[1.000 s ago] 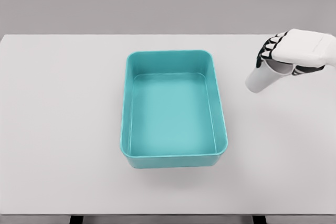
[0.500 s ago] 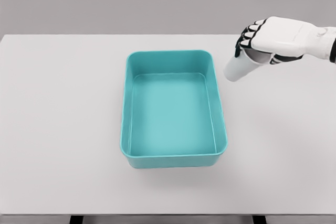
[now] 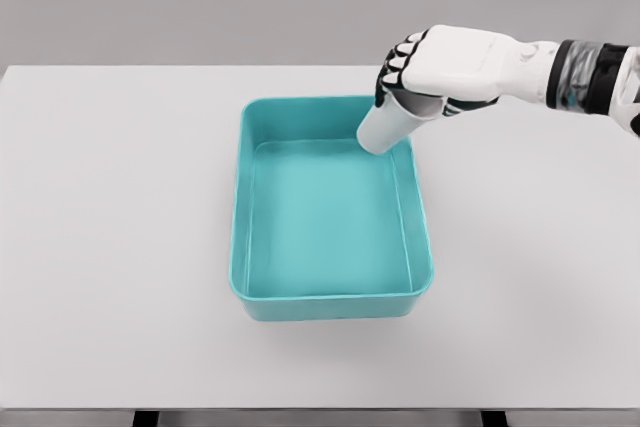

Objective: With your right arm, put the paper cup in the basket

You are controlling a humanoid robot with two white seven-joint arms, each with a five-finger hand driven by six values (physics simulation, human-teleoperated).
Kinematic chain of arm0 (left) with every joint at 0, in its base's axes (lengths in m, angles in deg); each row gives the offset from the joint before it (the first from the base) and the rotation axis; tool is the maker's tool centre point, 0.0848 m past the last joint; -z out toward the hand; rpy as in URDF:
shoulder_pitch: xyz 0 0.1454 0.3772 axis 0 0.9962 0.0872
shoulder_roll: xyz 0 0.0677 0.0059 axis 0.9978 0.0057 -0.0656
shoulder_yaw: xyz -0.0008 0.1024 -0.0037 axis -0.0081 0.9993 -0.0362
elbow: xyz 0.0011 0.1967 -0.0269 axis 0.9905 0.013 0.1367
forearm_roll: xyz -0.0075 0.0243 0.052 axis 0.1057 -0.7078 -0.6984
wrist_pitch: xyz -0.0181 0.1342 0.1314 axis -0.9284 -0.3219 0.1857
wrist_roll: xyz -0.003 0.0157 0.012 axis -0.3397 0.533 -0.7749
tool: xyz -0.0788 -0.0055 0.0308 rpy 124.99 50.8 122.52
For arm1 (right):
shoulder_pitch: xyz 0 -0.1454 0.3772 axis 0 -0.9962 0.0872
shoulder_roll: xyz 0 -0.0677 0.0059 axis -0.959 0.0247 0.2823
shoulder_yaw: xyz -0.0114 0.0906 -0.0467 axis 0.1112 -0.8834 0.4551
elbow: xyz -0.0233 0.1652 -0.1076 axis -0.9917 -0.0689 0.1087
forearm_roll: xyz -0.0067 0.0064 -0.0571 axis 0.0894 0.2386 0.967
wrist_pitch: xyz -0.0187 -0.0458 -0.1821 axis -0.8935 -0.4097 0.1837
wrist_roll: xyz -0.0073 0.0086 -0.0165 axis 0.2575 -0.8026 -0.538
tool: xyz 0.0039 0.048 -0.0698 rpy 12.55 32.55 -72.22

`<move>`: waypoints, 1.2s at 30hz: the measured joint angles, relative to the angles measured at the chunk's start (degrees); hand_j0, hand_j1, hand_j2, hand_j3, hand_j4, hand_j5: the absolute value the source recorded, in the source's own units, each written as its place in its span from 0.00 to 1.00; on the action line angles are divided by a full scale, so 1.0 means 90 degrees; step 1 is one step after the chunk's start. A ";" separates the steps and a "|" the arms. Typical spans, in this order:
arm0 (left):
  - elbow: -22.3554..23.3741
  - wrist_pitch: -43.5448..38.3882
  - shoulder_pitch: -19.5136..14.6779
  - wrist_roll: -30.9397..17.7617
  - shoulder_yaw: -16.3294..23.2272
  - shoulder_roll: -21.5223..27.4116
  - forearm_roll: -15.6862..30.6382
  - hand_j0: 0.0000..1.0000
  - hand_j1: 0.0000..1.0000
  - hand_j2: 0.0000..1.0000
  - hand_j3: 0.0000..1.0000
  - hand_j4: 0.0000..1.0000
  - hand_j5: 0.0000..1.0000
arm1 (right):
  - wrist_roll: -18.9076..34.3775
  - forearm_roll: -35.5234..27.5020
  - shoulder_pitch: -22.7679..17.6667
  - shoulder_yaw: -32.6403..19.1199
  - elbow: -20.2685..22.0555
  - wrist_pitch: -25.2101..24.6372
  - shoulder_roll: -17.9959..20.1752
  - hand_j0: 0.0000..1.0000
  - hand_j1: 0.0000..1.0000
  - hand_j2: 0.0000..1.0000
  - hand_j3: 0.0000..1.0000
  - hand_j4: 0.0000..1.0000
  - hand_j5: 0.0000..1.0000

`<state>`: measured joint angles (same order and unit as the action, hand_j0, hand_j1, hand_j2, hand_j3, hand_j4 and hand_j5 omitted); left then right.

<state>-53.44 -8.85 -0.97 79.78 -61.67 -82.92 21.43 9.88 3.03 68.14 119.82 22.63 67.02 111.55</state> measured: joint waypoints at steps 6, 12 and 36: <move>0.0000 0.0000 0.0000 -0.0001 0.0000 0.0000 0.0000 1.00 1.00 1.00 1.00 1.00 1.00 | 0.0000 0.0129 0.0156 0.0508 -0.0115 -0.0013 -0.0313 0.64 0.64 0.64 0.64 0.64 0.64; 0.0000 0.0000 0.0000 -0.0001 0.0000 0.0000 0.0000 1.00 1.00 1.00 1.00 1.00 1.00 | 0.0001 0.0173 0.0391 0.0830 -0.0178 -0.0020 -0.0671 0.65 0.65 0.65 0.65 0.65 0.65; 0.0000 0.0000 0.0000 0.0000 0.0000 0.0000 -0.0001 1.00 1.00 1.00 1.00 1.00 1.00 | 0.0000 0.0304 0.0401 0.1433 -0.0347 -0.0011 -0.0803 0.66 0.66 0.66 0.66 0.66 0.66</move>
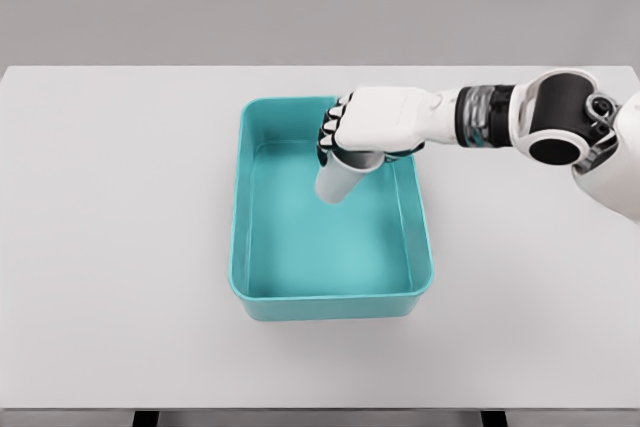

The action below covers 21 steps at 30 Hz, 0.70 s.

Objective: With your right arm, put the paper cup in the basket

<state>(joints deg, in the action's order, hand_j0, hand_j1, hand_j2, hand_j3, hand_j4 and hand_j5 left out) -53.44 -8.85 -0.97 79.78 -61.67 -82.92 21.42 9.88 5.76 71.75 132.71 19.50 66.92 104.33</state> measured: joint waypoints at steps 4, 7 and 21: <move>0.0000 0.0000 0.0000 -0.0001 0.0000 0.0000 -0.0001 1.00 1.00 1.00 1.00 1.00 1.00 | 0.0000 0.0002 0.0000 0.0098 -0.0022 0.0001 -0.0003 0.66 0.66 0.66 0.66 0.66 0.66; 0.0000 0.0000 0.0000 0.0000 0.0000 0.0000 0.0000 1.00 1.00 1.00 1.00 1.00 1.00 | 0.0000 0.0008 0.0000 0.0142 -0.0030 0.0001 -0.0003 0.66 0.66 0.66 0.66 0.66 0.66; 0.0000 0.0000 0.0000 -0.0001 0.0000 0.0000 0.0001 1.00 1.00 1.00 1.00 1.00 1.00 | 0.0000 0.0115 0.0029 0.0345 -0.0129 0.0001 -0.0013 0.68 0.68 0.68 0.68 0.68 0.68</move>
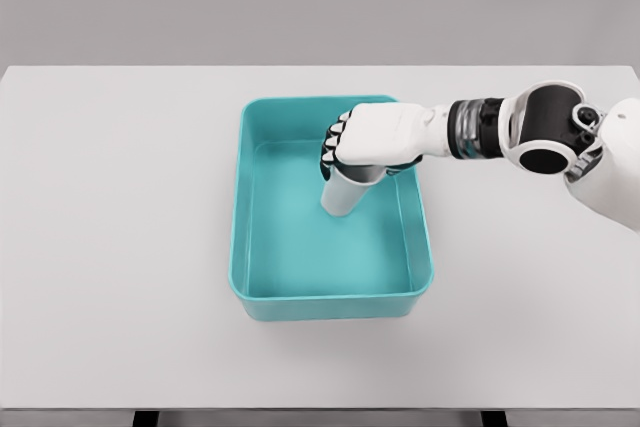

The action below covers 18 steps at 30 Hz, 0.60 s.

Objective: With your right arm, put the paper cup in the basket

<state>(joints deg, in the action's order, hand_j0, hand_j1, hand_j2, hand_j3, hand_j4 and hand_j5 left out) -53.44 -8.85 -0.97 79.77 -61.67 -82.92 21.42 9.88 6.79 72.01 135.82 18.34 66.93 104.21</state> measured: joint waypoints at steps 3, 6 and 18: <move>0.0000 0.0000 0.0000 0.0002 0.0000 0.0000 -0.0001 1.00 1.00 1.00 1.00 1.00 1.00 | 0.0000 0.0003 0.0010 0.0006 0.0003 0.0000 0.0000 0.69 0.69 0.69 0.69 0.69 0.69; 0.0000 0.0000 0.0000 0.0003 0.0000 0.0000 0.0000 1.00 1.00 1.00 1.00 1.00 1.00 | 0.0000 0.0004 0.0000 0.0012 0.0003 0.0003 0.0000 0.69 0.69 0.69 0.69 0.69 0.69; 0.0000 0.0000 0.0000 0.0001 0.0000 0.0000 0.0000 1.00 1.00 1.00 1.00 1.00 1.00 | 0.0000 0.0052 0.0010 0.0016 0.0007 0.0013 -0.0003 0.81 0.81 0.81 0.81 0.81 0.81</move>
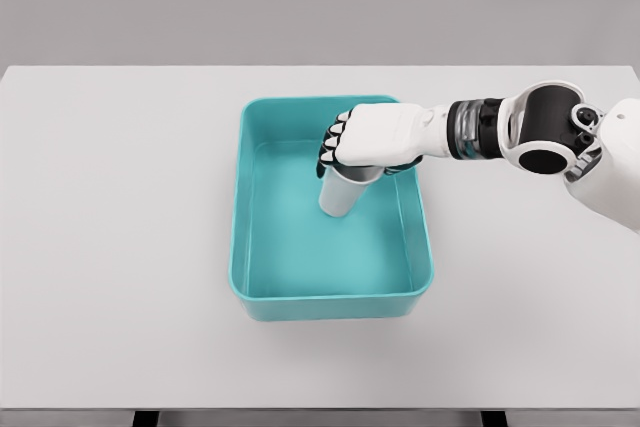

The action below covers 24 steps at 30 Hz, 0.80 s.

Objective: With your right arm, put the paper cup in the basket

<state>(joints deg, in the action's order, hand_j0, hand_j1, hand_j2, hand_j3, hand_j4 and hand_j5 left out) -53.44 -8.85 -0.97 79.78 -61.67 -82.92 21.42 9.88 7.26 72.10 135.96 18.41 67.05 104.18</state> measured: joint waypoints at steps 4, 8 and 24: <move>0.0000 0.0000 0.0000 0.0000 0.0000 0.0000 0.0000 1.00 1.00 1.00 1.00 1.00 1.00 | 0.0000 0.0030 0.0000 0.0000 0.0000 0.0004 -0.0001 0.84 0.84 0.84 0.84 0.84 0.84; 0.0000 0.0000 0.0000 -0.0001 0.0000 0.0000 0.0001 1.00 1.00 1.00 1.00 1.00 1.00 | 0.0000 0.0054 0.0000 0.0000 0.0004 0.0006 -0.0004 0.94 0.94 0.94 0.94 0.94 0.94; 0.0000 0.0000 0.0000 0.0000 0.0000 0.0000 0.0000 1.00 1.00 1.00 1.00 1.00 1.00 | 0.0000 0.0221 0.0000 0.0000 0.0029 0.0006 0.0003 0.98 0.98 0.98 0.98 0.98 0.98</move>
<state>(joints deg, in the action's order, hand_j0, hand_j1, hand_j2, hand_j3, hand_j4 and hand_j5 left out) -53.44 -8.85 -0.97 79.78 -61.67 -82.92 21.42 9.88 9.25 72.10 135.96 18.67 67.10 104.21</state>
